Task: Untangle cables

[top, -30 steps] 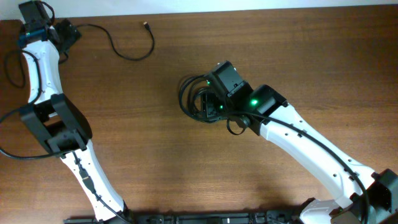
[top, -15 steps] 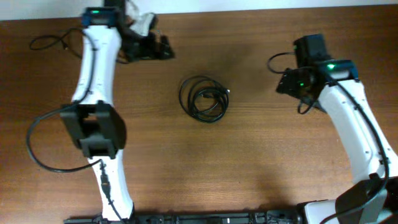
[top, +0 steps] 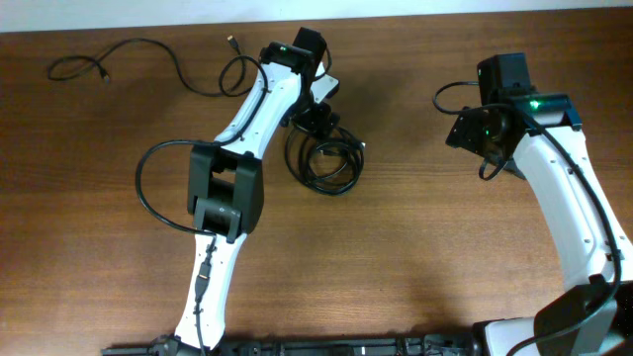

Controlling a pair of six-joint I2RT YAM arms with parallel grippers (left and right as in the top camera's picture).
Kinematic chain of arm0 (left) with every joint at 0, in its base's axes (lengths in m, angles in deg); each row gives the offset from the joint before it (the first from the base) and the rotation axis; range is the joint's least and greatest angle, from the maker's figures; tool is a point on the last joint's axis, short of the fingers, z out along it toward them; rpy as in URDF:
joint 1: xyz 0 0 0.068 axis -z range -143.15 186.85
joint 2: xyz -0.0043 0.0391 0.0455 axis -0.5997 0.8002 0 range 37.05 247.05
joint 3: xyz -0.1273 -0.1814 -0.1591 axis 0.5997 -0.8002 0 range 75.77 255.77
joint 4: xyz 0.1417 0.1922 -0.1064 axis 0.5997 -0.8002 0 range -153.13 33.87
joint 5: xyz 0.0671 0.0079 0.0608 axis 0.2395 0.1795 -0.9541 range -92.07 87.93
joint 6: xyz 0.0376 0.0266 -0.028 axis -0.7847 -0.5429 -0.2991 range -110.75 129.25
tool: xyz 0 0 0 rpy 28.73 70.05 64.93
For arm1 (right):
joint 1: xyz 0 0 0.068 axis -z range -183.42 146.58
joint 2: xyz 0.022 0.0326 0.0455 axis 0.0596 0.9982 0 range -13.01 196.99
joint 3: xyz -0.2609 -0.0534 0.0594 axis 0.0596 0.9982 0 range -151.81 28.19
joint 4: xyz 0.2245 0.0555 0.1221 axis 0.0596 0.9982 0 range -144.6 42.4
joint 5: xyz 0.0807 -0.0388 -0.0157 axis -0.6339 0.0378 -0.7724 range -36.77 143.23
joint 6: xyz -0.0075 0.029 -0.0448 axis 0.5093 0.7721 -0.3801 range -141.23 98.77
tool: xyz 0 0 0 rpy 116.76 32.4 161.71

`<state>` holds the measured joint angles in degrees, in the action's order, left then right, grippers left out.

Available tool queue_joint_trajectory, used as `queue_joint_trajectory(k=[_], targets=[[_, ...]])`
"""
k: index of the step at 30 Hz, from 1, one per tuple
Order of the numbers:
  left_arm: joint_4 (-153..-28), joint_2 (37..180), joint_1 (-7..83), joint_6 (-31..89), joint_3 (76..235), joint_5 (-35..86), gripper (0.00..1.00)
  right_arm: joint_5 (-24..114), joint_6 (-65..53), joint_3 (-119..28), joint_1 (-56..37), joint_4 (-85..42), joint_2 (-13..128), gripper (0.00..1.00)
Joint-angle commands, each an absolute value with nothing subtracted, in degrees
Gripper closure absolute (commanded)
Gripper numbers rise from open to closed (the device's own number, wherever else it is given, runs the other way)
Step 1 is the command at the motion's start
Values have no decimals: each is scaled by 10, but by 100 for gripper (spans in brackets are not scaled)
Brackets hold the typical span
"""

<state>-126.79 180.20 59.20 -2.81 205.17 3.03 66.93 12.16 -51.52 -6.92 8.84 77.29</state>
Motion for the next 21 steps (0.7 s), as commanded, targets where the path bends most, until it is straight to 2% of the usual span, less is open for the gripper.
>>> queue_joint_trajectory(k=[1,6,8,11,12,16,21], targets=[[-1269,1808,589,-55,2047,26,24,679,120,-516,-68,89,774,1],[-1255,1809,588,-58,2015,26,26,679,120,-516,-68,89,774,1],[-1251,1809,588,-58,2015,26,44,679,120,-516,-68,89,774,1],[-1271,1802,588,-20,2044,26,91,679,120,-516,-68,89,774,1],[-1306,1793,588,-19,2092,29,100,679,120,-516,-68,89,774,1],[-1402,1751,588,13,2265,65,100,679,120,-516,-68,89,774,1],[-1399,1661,586,13,2363,287,100,679,120,-516,-68,89,774,1]])
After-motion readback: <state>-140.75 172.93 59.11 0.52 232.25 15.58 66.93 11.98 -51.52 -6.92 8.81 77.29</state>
